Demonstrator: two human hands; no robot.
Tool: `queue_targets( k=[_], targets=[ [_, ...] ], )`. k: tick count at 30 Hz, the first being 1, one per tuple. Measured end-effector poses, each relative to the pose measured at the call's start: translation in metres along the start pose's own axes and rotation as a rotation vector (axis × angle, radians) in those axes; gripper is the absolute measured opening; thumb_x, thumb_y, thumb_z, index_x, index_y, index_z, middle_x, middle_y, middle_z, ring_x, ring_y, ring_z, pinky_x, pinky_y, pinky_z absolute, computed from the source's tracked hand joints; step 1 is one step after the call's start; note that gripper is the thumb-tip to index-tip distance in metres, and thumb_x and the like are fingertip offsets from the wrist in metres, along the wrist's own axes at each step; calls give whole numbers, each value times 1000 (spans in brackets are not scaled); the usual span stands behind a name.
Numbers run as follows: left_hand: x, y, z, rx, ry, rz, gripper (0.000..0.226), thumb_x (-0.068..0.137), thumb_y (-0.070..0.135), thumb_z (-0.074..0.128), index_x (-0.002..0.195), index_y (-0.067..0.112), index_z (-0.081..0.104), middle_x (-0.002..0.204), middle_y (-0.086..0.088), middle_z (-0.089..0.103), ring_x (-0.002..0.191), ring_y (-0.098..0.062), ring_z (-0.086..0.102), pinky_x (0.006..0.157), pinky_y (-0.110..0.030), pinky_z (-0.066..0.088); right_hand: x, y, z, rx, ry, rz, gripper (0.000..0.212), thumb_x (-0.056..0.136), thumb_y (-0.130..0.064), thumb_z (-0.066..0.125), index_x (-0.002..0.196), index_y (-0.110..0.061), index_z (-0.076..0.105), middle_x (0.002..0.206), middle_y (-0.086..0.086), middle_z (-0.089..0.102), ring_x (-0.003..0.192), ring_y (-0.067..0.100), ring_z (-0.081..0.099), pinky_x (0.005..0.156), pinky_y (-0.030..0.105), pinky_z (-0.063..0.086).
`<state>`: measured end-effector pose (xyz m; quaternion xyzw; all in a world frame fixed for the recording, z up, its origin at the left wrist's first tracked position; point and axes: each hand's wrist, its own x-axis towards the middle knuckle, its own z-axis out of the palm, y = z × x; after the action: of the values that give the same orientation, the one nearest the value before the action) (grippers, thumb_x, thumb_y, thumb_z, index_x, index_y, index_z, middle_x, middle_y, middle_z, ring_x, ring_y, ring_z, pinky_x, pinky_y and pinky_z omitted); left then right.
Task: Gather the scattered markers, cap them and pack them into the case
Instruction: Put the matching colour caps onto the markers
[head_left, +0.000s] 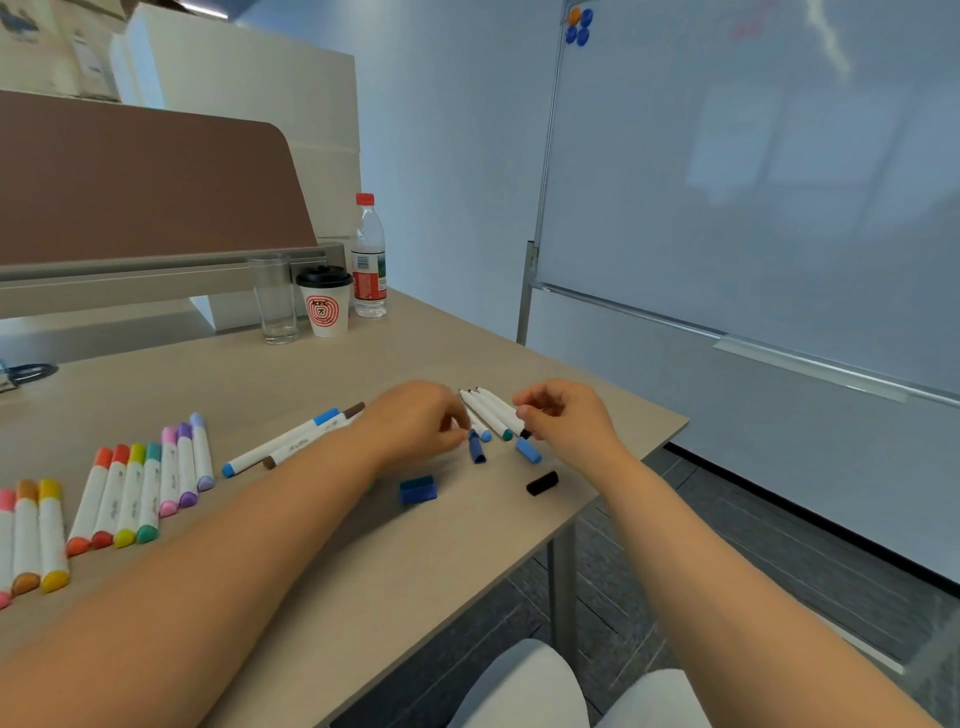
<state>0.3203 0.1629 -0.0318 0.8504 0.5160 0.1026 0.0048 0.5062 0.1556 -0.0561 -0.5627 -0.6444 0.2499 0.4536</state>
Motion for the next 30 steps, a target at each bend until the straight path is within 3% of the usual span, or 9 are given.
queue_targets(
  k=[4, 8, 14, 19, 24, 30],
  targets=[
    [5, 42, 12, -138, -17, 208, 25, 90, 35, 56, 107, 23, 69, 103, 2, 64, 86, -11, 57, 78, -29, 48, -5, 6, -13, -7, 14, 19, 12, 88, -10, 61, 87, -20, 65, 76, -8, 61, 73, 11, 60, 76, 26, 52],
    [16, 62, 30, -75, -32, 182, 30, 85, 45, 60, 100, 22, 72, 95, 3, 69, 80, -11, 58, 68, -26, 44, -5, 14, -23, -23, 49, 48, 12, 89, -10, 60, 87, -22, 64, 78, -8, 62, 74, 10, 59, 77, 27, 51],
    [22, 52, 29, 27, -37, 149, 25, 87, 39, 59, 89, 18, 73, 85, -2, 69, 70, -14, 53, 56, -25, 36, 5, 25, -25, -55, 55, 48, 13, 89, -12, 60, 86, -24, 64, 77, -10, 61, 72, 6, 58, 69, 18, 46],
    [36, 26, 15, -47, 52, 53, 25, 90, 36, 55, 103, 18, 67, 99, 0, 67, 88, -17, 60, 73, -30, 45, 19, 29, -7, -142, 21, 25, 12, 87, -10, 61, 87, -21, 67, 79, -8, 61, 69, 4, 52, 62, 10, 38],
    [49, 5, 15, -161, 141, -66, 25, 93, 30, 52, 111, 15, 60, 110, -2, 62, 97, -18, 58, 81, -28, 45, 38, 29, 12, -327, -54, -19, 16, 86, -13, 62, 99, -16, 71, 91, -2, 66, 79, 7, 54, 71, 18, 39],
    [47, -9, 22, -269, 218, -167, 22, 92, 29, 55, 110, 18, 61, 108, 1, 65, 97, -16, 59, 85, -30, 48, 56, 19, 20, -567, -124, 21, 23, 83, -16, 63, 105, -19, 66, 102, 1, 65, 92, 18, 59, 77, 27, 48]
  ],
)
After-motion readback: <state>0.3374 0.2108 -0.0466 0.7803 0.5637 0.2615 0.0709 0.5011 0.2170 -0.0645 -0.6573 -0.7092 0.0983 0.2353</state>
